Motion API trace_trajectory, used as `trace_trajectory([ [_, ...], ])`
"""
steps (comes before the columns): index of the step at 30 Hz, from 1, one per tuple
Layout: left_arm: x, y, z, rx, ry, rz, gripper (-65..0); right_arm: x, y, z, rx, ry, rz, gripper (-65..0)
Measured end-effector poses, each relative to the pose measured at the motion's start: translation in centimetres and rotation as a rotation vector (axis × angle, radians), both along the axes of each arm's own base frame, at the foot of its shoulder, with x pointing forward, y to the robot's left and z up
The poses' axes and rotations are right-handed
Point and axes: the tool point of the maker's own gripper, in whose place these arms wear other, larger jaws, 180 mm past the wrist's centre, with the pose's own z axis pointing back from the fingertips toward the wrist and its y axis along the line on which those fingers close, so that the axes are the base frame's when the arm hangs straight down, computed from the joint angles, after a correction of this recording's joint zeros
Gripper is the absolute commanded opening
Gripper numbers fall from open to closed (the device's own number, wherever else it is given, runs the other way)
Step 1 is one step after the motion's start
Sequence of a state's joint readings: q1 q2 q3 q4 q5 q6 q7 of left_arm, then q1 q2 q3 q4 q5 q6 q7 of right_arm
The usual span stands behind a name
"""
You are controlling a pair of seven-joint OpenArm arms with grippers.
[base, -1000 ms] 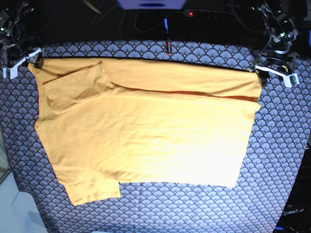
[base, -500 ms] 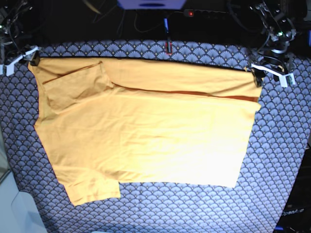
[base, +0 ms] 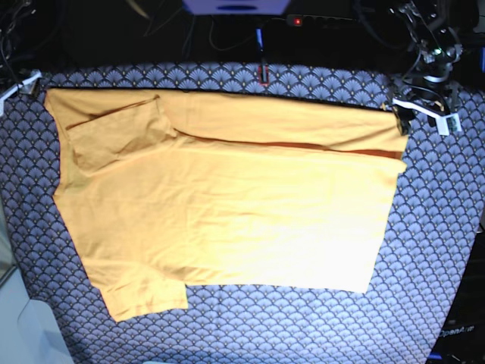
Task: Fold the T-shirt properly
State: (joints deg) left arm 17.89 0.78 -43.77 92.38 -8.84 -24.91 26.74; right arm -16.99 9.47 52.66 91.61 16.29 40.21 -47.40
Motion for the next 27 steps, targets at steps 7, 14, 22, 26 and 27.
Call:
trace_trajectory([
  [7, -0.1, -0.1, 1.2, 0.026, -0.019, -0.009, -22.1, 0.7, 2.7, 0.5, -0.024, 0.013, 0.09, -31.1],
  [14, 0.3, -0.7, 2.2, 0.031, -0.043, -0.015, -22.1, 3.4, 6.9, 2.8, -0.043, -0.061, 0.22, -45.9],
  [22, 0.1, -0.7, 1.8, 0.03, -0.03, -0.016, -37.5, 3.8, 9.3, 1.1, 0.016, -0.035, 0.274, -62.2],
  [26, 0.3, -0.7, 1.9, 0.029, -0.036, -0.015, -60.9, 3.1, 10.0, -0.9, 0.059, 0.016, 0.282, -62.5],
  [27, 0.3, -0.6, 1.9, 0.03, -0.035, -0.009, -65.0, 3.1, 10.2, -1.1, 0.066, 0.02, 0.286, -62.5],
])
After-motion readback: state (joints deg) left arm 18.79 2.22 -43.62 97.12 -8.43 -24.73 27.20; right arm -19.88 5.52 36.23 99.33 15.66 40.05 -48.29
